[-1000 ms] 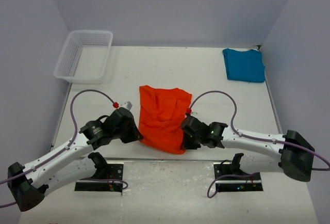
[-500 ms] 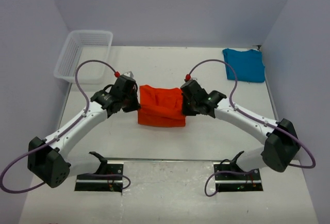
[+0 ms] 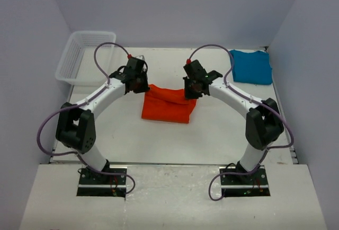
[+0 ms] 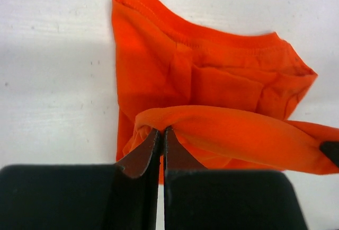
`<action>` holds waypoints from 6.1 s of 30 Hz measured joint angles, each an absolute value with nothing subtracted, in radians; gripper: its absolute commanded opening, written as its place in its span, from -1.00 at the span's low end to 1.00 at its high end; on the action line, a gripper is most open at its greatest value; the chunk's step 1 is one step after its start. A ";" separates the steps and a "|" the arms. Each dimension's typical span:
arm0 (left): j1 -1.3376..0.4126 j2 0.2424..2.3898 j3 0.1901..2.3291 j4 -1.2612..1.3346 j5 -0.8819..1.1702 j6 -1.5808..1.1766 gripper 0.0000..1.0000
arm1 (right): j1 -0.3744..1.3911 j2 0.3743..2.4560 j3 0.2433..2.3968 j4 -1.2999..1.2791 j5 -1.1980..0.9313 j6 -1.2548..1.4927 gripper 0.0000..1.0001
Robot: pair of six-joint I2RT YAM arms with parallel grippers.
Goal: Fold and stack the t-shirts
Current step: Fold the long partially folded tshirt into a neat square, then smooth out wrinkles on the folded tshirt
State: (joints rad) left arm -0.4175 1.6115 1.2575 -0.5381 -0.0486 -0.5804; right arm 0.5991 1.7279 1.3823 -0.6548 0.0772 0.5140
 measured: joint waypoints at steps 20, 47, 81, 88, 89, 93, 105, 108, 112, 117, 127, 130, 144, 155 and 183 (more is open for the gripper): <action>-0.331 1.995 1.551 -0.360 -0.055 -0.402 0.00 | 0.497 2.056 1.694 -0.710 0.054 0.414 0.24; -0.408 2.065 1.459 -0.253 0.397 -0.460 -1.00 | 0.482 1.921 1.448 -0.516 -0.378 0.464 -1.00; -0.228 2.109 1.303 0.010 0.480 -0.515 -1.00 | 0.488 2.011 1.392 -0.513 -0.139 0.579 -0.92; -0.219 2.026 1.265 -0.036 0.448 -0.522 -1.00 | 0.486 1.970 1.494 -0.620 -0.069 0.508 -0.76; -0.219 2.013 1.265 -0.040 0.448 -0.525 -1.00 | 0.485 1.970 1.529 -0.632 -0.065 0.500 -0.80; -0.226 1.943 1.264 -0.044 0.448 -0.540 -1.00 | 0.481 1.975 1.658 -0.672 -0.051 0.478 -1.00; -0.342 1.798 1.144 -0.080 0.422 -0.554 -1.00 | 0.381 2.203 1.883 -0.743 -0.110 0.466 -1.00; -0.367 1.777 1.078 -0.086 0.406 -0.568 -1.00 | 0.356 2.248 1.897 -0.754 -0.141 0.462 -1.00; -0.385 1.753 1.010 -0.099 0.379 -0.579 -1.00 | 0.341 2.289 1.917 -0.757 -0.180 0.456 -1.00; -0.385 1.716 0.960 -0.101 0.337 -0.583 -1.00 | 0.341 2.322 1.925 -0.757 -0.200 0.454 -1.00; -0.386 1.682 0.813 -0.077 0.303 -0.595 -1.00 | 0.326 2.333 1.940 -0.764 -0.201 0.461 -1.00; -0.390 1.673 0.813 -0.074 0.292 -0.593 -1.00 | 0.318 2.333 1.971 -0.769 -0.201 0.443 -1.00; -0.447 1.585 1.068 -0.208 0.218 -0.579 -1.00 | 0.313 1.942 1.809 -0.769 -0.224 0.364 0.95; -0.458 1.805 1.342 -0.331 0.189 -0.538 -1.00 | 0.311 1.840 1.373 -0.624 -0.368 0.408 0.98; -0.481 1.916 1.353 -0.409 0.059 -0.500 -0.39 | 0.223 1.905 1.188 -0.369 -0.571 0.477 0.98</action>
